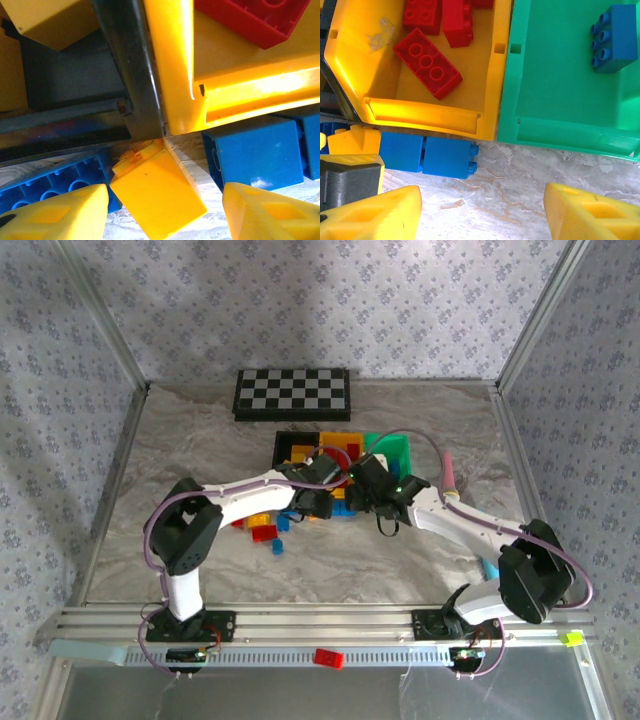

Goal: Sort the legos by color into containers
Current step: Pick up the lego from the center of the table.

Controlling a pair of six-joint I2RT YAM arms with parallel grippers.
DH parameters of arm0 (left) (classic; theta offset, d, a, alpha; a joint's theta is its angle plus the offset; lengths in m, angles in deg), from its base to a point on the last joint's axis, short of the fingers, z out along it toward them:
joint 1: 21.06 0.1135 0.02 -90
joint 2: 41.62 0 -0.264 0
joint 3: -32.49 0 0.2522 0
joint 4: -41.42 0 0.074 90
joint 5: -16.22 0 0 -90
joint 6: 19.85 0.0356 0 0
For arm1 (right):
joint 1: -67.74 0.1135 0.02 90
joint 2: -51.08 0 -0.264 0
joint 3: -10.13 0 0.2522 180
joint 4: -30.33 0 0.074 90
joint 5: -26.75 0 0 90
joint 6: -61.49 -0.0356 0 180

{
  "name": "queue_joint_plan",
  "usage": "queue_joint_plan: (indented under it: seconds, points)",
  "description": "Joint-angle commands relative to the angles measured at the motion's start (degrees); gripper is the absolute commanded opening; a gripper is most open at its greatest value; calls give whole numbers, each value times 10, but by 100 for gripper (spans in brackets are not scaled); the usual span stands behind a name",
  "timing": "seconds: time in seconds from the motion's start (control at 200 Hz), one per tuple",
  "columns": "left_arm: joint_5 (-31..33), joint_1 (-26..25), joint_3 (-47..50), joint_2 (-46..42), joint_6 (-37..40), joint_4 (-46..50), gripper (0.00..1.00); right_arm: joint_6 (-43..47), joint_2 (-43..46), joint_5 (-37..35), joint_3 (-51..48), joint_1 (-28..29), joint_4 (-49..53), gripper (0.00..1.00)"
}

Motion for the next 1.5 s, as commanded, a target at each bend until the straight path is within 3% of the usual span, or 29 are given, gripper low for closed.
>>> queue_joint_plan:
  seconds: [0.0,0.31,0.635,1.029,1.499]
  points:
    - [1,-11,-11,21,-6,24,62,-7,13,-8,-5,-3,2,67]
    - [-4,-18,-7,27,-8,23,56,-7,28,-17,-17,-8,2,68]
    - [19,-45,-1,26,-18,51,60,-9,46,-20,-28,-18,4,68]
    - [23,-38,-7,41,-11,26,57,-10,52,-15,-34,-21,6,67]
    - [-9,-13,-9,47,6,-35,62,-48,65,-21,-58,1,3,68]
